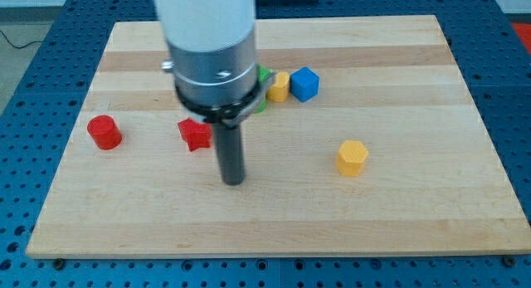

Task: Push the red star below to the green circle

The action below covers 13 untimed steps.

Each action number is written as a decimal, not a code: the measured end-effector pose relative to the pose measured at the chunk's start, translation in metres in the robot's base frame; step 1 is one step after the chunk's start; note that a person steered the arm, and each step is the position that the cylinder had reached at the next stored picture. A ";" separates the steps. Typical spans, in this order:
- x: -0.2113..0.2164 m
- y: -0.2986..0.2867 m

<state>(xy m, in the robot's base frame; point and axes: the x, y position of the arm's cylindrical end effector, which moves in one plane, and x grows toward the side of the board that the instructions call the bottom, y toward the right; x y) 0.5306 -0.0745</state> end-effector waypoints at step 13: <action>-0.062 -0.056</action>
<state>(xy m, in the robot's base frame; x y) 0.4685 -0.1305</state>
